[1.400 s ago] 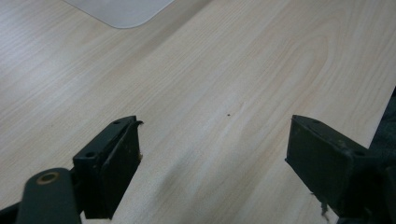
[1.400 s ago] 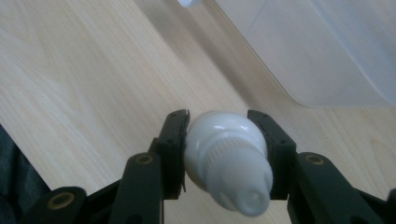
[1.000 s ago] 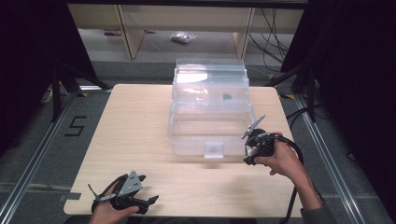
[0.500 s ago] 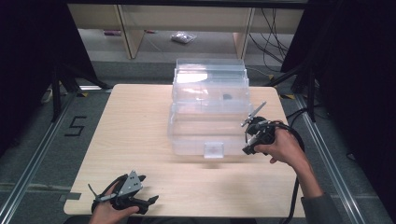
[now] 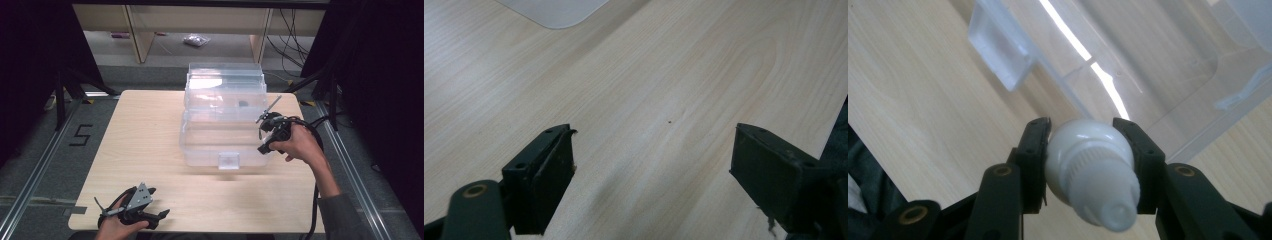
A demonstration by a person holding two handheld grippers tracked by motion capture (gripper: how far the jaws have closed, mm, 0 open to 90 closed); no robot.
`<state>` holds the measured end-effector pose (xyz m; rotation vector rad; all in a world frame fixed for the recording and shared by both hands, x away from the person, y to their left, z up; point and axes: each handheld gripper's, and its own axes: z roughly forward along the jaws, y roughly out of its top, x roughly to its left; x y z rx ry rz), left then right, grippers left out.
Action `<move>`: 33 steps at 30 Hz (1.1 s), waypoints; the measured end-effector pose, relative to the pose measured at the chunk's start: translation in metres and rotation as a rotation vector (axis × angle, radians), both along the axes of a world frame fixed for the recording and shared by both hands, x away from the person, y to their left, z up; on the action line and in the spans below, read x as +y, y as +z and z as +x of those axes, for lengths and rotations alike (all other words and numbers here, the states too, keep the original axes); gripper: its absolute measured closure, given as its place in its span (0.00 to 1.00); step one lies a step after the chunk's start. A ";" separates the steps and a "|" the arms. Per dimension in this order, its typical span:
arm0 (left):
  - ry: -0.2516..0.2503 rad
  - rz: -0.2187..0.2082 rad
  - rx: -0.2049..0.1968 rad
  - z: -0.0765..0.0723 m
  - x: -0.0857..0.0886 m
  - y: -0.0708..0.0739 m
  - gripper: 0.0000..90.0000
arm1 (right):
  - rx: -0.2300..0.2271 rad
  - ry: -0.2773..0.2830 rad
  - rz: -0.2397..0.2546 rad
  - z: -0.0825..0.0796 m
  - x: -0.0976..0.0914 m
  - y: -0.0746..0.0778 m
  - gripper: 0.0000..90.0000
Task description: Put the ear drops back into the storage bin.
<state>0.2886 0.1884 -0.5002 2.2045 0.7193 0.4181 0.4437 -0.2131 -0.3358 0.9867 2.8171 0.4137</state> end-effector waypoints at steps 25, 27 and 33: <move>0.002 -0.004 0.002 0.000 0.000 0.000 0.19 | 0.046 -0.091 -0.036 0.063 0.010 -0.028 0.67; 0.004 -0.020 0.017 -0.001 0.000 0.000 0.19 | 0.053 -0.102 -0.040 0.069 0.011 -0.034 0.67; 0.011 -0.007 0.004 0.000 0.000 -0.001 0.19 | 0.059 -0.099 -0.060 0.080 0.015 -0.046 0.67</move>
